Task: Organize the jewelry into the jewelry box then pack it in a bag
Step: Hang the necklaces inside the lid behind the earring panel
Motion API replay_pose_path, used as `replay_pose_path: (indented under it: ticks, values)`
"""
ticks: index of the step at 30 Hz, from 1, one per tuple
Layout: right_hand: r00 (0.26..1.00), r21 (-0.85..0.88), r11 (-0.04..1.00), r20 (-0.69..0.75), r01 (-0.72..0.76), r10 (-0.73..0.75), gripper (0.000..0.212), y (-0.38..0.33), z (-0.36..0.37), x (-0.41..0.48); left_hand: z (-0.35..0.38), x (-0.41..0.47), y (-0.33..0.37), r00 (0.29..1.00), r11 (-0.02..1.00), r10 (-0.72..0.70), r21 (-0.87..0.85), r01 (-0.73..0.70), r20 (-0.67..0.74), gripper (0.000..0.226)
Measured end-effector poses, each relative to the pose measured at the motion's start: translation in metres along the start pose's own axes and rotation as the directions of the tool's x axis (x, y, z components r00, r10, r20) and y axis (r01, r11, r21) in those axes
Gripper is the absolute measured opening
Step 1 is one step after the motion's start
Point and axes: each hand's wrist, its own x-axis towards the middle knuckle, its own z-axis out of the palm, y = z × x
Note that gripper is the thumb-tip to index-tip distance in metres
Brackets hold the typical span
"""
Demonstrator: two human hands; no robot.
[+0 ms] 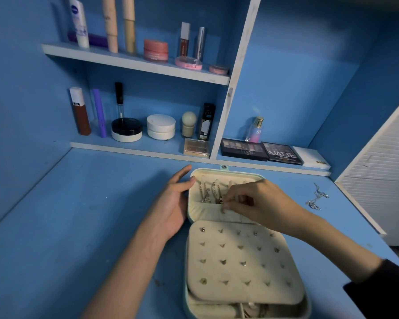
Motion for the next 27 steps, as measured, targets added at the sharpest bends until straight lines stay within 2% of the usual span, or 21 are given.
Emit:
replay_pose_path:
  ticks: [3,7,11,14,17,21,25,27]
  values:
    - [0.994,0.064,0.995,-0.071,-0.073,0.078,0.008,-0.0009,0.0008,0.0027,-0.0003,0.0003,-0.0003,1.0,1.0,0.004,0.008,-0.004,-0.002,0.044]
    - [0.991,0.022,0.991,-0.025,-0.132,0.132,0.017,-0.0042,0.0022,0.004,-0.0012,0.0008,-0.0004,1.0,1.0,-0.001,0.006,0.001,-0.004,0.043]
    - [0.988,0.041,0.989,0.066,-0.143,0.14,0.028,-0.0042,-0.0004,0.0023,-0.0016,0.0006,-0.0003,1.0,1.0,-0.002,0.003,0.002,0.001,0.043]
    - [0.987,0.105,0.982,0.05,-0.16,0.155,0.028,-0.001,-0.0011,0.0013,-0.0019,0.0011,-0.0005,1.0,1.0,0.003,0.002,-0.003,-0.003,0.043]
    - [0.986,0.076,0.984,0.038,-0.162,0.159,0.03,-0.0017,0.0,0.0017,-0.002,0.0012,-0.0007,1.0,1.0,0.001,0.007,-0.001,-0.003,0.043]
    - [0.988,0.074,0.989,0.106,-0.124,0.116,0.034,-0.0053,-0.0029,0.0019,-0.0018,0.0007,-0.0002,1.0,1.0,-0.006,0.01,0.006,0.001,0.043]
    - [0.992,0.1,0.99,0.091,-0.094,0.085,0.03,-0.0014,-0.0034,0.0022,-0.0014,0.0008,-0.0001,1.0,1.0,-0.005,0.013,0.005,0.0,0.043]
    - [0.996,0.114,0.991,0.054,-0.074,0.068,0.017,-0.0013,-0.0037,0.0023,-0.0013,0.0007,-0.0002,1.0,1.0,-0.004,0.013,0.004,-0.001,0.043]
